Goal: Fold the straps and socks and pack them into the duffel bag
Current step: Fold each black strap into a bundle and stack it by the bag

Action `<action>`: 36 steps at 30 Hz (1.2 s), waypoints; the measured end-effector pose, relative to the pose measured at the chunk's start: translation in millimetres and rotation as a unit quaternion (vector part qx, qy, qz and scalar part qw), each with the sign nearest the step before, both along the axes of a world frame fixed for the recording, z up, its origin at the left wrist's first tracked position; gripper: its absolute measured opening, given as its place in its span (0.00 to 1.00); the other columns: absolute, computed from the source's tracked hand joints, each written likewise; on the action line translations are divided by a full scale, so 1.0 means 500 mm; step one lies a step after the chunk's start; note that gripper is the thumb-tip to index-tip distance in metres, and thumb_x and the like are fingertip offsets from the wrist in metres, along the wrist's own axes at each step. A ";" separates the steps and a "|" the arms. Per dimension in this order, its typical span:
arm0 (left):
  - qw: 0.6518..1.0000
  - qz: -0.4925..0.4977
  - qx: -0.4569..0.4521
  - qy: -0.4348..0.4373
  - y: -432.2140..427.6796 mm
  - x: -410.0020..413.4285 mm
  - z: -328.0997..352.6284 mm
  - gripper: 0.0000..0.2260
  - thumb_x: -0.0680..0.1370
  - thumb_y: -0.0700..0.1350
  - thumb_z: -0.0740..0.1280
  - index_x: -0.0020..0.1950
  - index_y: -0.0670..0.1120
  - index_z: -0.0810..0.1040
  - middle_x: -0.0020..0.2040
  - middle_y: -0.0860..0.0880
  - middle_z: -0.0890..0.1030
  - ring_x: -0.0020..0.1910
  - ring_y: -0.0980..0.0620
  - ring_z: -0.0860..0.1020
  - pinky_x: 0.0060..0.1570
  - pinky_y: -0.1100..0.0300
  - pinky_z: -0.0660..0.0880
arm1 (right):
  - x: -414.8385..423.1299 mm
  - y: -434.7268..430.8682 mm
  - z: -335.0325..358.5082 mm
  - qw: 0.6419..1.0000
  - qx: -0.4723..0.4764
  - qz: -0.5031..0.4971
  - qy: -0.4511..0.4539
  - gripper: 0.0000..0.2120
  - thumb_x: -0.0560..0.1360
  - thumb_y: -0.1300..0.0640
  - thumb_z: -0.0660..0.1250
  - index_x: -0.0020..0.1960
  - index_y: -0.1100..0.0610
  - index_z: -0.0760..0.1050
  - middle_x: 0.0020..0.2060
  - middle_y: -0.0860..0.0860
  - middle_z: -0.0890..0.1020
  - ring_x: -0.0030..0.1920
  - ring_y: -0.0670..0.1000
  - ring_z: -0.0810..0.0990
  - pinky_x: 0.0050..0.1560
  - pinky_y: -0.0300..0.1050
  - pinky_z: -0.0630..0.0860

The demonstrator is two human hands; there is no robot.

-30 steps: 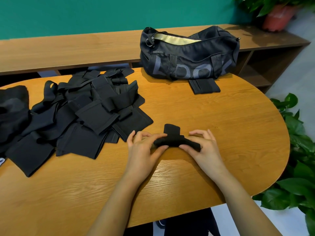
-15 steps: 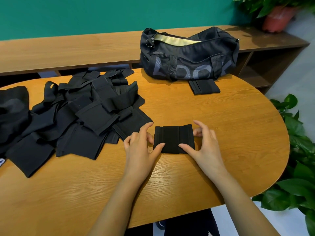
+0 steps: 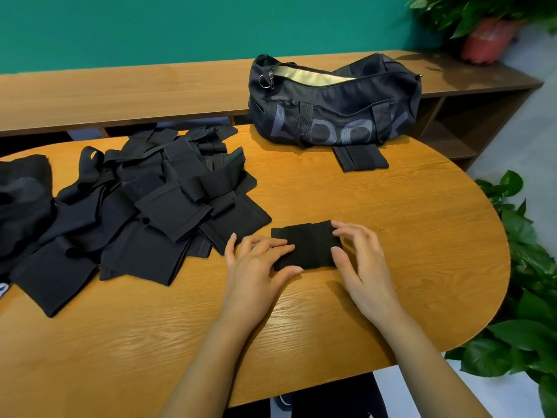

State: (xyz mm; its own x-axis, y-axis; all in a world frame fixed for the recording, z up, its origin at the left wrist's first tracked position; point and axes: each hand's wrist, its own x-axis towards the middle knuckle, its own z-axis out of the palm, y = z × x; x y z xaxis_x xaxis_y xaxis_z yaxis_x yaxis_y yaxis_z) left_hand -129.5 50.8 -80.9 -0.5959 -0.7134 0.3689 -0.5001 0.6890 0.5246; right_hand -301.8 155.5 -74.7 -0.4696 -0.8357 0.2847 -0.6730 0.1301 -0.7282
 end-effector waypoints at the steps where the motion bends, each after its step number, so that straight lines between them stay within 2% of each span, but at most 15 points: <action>1: 1.000 0.009 -0.002 0.001 0.000 -0.001 0.001 0.23 0.75 0.67 0.58 0.61 0.56 0.80 0.57 0.61 0.79 0.62 0.58 0.69 0.74 0.46 0.46 | 0.001 0.002 0.000 0.999 -0.017 0.024 0.031 0.21 0.79 0.34 0.50 0.59 0.45 0.73 0.68 0.43 0.72 0.71 0.46 0.64 0.68 0.58 0.66; 3: 1.000 0.026 -0.003 0.003 0.001 -0.002 0.003 0.23 0.75 0.66 0.57 0.60 0.55 0.81 0.55 0.60 0.80 0.61 0.56 0.70 0.73 0.47 0.47 | 0.003 0.006 0.000 0.992 -0.032 0.071 0.095 0.24 0.81 0.37 0.49 0.54 0.48 0.79 0.69 0.41 0.71 0.71 0.46 0.63 0.68 0.55 0.63; 5: 0.999 0.038 -0.008 0.000 0.001 -0.005 0.005 0.24 0.76 0.65 0.56 0.58 0.54 0.82 0.53 0.59 0.81 0.59 0.55 0.72 0.72 0.46 0.49 | 0.006 0.007 0.000 0.982 -0.020 0.108 0.153 0.25 0.82 0.38 0.48 0.54 0.48 0.82 0.70 0.41 0.70 0.72 0.46 0.62 0.70 0.53 0.58; 8: 0.998 0.054 -0.014 -0.014 0.001 -0.010 0.008 0.24 0.76 0.65 0.55 0.57 0.54 0.83 0.50 0.59 0.81 0.57 0.55 0.72 0.72 0.44 0.52 | 0.010 0.003 0.002 0.962 0.023 0.141 0.232 0.25 0.83 0.40 0.47 0.59 0.47 0.81 0.72 0.43 0.69 0.73 0.47 0.62 0.74 0.50 0.53; 11: 0.998 0.062 -0.023 -0.022 -0.002 -0.018 0.012 0.24 0.77 0.65 0.54 0.57 0.54 0.83 0.50 0.59 0.81 0.57 0.55 0.72 0.72 0.43 0.53 | 0.014 -0.003 0.004 0.937 0.078 0.145 0.308 0.28 0.83 0.39 0.44 0.64 0.50 0.78 0.72 0.44 0.70 0.71 0.48 0.66 0.73 0.48 0.55; 13: 0.996 0.071 -0.034 -0.030 -0.011 -0.026 0.020 0.26 0.78 0.67 0.52 0.60 0.54 0.81 0.54 0.59 0.81 0.59 0.54 0.72 0.72 0.43 0.52 | 0.014 -0.008 0.008 0.929 0.112 0.125 0.330 0.31 0.83 0.39 0.42 0.66 0.53 0.77 0.72 0.44 0.70 0.71 0.48 0.67 0.71 0.46 0.56; 16: 0.993 0.104 -0.038 -0.045 -0.039 -0.036 0.034 0.30 0.77 0.67 0.46 0.70 0.54 0.73 0.65 0.56 0.75 0.67 0.52 0.67 0.74 0.43 0.46 | -0.008 -0.020 0.027 0.931 0.116 0.068 0.340 0.35 0.82 0.38 0.39 0.67 0.56 0.76 0.72 0.47 0.69 0.71 0.49 0.68 0.72 0.45 0.54; 18: 0.989 0.128 -0.038 -0.065 -0.063 -0.037 0.032 0.31 0.78 0.66 0.44 0.72 0.53 0.70 0.69 0.53 0.72 0.70 0.49 0.64 0.73 0.41 0.42 | -0.049 -0.040 0.046 0.936 0.114 0.015 0.333 0.36 0.82 0.37 0.38 0.69 0.58 0.73 0.74 0.48 0.67 0.73 0.51 0.65 0.73 0.46 0.51; 21: 0.979 0.150 -0.043 -0.129 -0.090 -0.035 0.016 0.31 0.79 0.64 0.45 0.71 0.50 0.72 0.69 0.48 0.73 0.71 0.43 0.65 0.72 0.35 0.45 | -0.134 -0.088 0.067 0.929 0.140 -0.077 0.333 0.36 0.80 0.36 0.40 0.72 0.59 0.68 0.77 0.49 0.61 0.76 0.52 0.58 0.76 0.52 0.52; 24: 0.970 0.155 -0.062 -0.176 -0.096 -0.035 0.002 0.29 0.80 0.62 0.46 0.68 0.48 0.76 0.67 0.45 0.76 0.69 0.41 0.69 0.70 0.31 0.50 | -0.209 -0.144 0.078 0.917 0.198 -0.124 0.324 0.39 0.78 0.35 0.38 0.75 0.60 0.64 0.78 0.49 0.57 0.77 0.53 0.54 0.77 0.54 0.49; 26: 0.968 0.158 -0.072 -0.179 -0.097 -0.035 -0.003 0.30 0.80 0.62 0.45 0.67 0.49 0.76 0.66 0.45 0.77 0.69 0.41 0.69 0.70 0.32 0.50 | -0.240 -0.179 0.072 0.912 0.230 -0.129 0.315 0.40 0.77 0.35 0.37 0.76 0.59 0.62 0.79 0.49 0.55 0.78 0.53 0.52 0.77 0.54 0.47; 31: 0.967 0.160 -0.078 -0.181 -0.101 -0.033 -0.009 0.32 0.81 0.63 0.40 0.67 0.49 0.77 0.66 0.46 0.77 0.69 0.42 0.69 0.71 0.36 0.46 | -0.259 -0.223 0.037 0.902 0.273 -0.106 0.317 0.34 0.80 0.36 0.42 0.77 0.57 0.60 0.79 0.48 0.52 0.78 0.52 0.50 0.77 0.56 0.46; 36: 0.966 0.165 -0.088 -0.181 -0.100 -0.034 -0.011 0.27 0.80 0.61 0.47 0.65 0.50 0.78 0.65 0.46 0.78 0.68 0.42 0.70 0.70 0.35 0.47 | -0.264 -0.221 0.017 0.913 0.292 -0.070 0.275 0.33 0.80 0.35 0.41 0.77 0.51 0.58 0.79 0.47 0.49 0.79 0.51 0.48 0.76 0.61 0.44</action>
State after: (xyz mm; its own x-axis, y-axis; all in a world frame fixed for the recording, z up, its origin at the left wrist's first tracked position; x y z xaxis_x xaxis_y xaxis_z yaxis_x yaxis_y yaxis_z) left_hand -146.4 0.7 -86.4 -0.4602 -0.8313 0.3117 -0.8360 0.5239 0.1632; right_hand -433.6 44.8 -66.2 -0.5037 -0.8632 0.0346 -0.8630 0.5011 -0.0635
